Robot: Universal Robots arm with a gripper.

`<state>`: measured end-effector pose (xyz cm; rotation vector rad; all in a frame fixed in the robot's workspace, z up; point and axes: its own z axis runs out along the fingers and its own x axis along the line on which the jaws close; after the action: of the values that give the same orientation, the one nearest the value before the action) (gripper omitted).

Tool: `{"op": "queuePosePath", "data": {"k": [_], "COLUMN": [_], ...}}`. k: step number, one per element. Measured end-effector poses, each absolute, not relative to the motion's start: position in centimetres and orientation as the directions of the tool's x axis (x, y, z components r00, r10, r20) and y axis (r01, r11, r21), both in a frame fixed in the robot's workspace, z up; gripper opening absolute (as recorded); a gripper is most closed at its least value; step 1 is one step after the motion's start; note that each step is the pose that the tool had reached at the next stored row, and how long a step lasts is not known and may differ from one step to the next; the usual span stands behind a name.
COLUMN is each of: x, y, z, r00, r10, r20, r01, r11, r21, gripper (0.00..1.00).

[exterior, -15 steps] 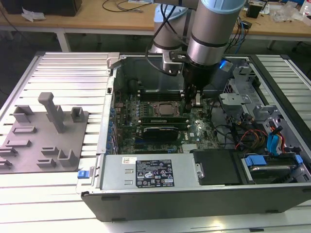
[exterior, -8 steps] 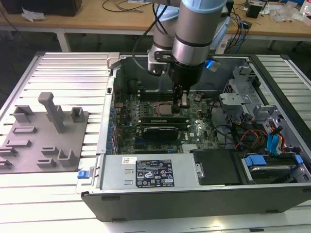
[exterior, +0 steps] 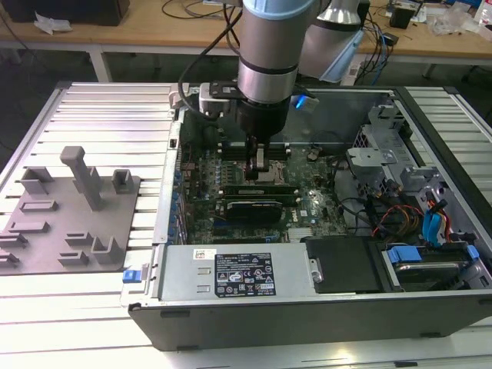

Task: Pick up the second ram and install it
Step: 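Press down the second ram until it locks into place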

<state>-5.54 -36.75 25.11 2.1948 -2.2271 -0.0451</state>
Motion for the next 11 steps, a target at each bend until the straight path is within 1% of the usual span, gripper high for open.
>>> {"op": "queuePosePath", "data": {"k": [11], "x": [-6.1], "y": [-36.8], "z": [23.2], "r00": [-0.015], "r10": [-1.000], "r20": [-0.010], "r01": [-1.000], "r11": [0.014], "r21": [0.024], "gripper": [0.08]}}
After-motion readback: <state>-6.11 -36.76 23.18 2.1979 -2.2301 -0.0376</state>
